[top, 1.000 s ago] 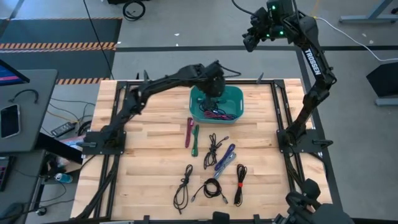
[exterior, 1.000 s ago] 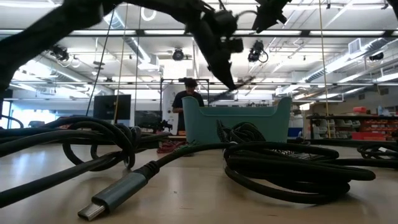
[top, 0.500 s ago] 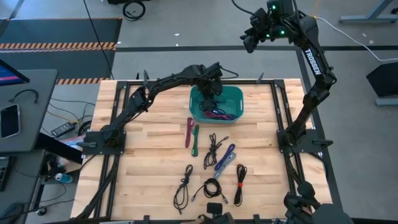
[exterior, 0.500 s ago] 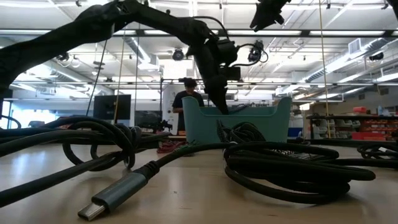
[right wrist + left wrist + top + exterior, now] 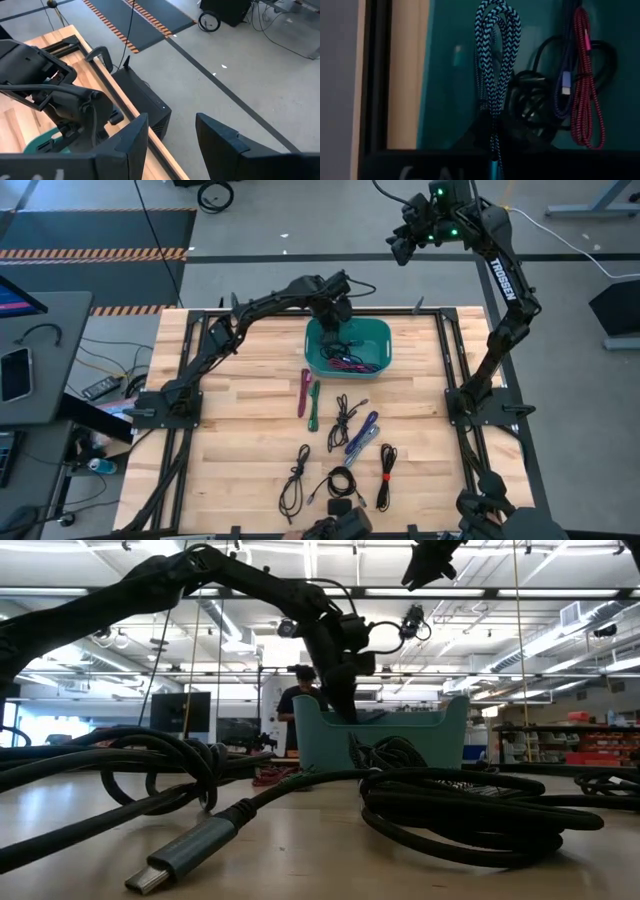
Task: Pick and place USB-C Cables
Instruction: Put the blue charger cable into the green bin
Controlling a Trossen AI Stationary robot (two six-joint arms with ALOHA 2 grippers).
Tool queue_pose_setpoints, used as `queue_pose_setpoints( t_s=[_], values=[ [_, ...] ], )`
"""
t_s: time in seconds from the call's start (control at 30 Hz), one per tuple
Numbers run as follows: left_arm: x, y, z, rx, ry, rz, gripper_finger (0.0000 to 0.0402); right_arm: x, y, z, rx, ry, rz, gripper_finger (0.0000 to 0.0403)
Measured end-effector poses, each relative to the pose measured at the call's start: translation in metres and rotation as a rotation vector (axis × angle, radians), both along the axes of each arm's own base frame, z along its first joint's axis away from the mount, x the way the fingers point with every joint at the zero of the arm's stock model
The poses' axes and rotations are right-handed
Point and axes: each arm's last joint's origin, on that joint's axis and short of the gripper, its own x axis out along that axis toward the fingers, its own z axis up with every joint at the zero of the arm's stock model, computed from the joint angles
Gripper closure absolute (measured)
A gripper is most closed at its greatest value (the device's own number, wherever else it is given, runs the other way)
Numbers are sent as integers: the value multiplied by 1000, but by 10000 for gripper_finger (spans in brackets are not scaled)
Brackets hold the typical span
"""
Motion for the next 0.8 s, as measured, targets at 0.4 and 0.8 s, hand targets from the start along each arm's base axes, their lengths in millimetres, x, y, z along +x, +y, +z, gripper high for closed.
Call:
queue_pose_setpoints(
  t_s=[0.4,0.8],
  values=[
    [7,2,-28,-74,14,-23,385,0,0,0,2,-1,4,232],
    [8,4,-36,-47,36,-18,385,0,1,0,7,-5,24,232]
  ],
)
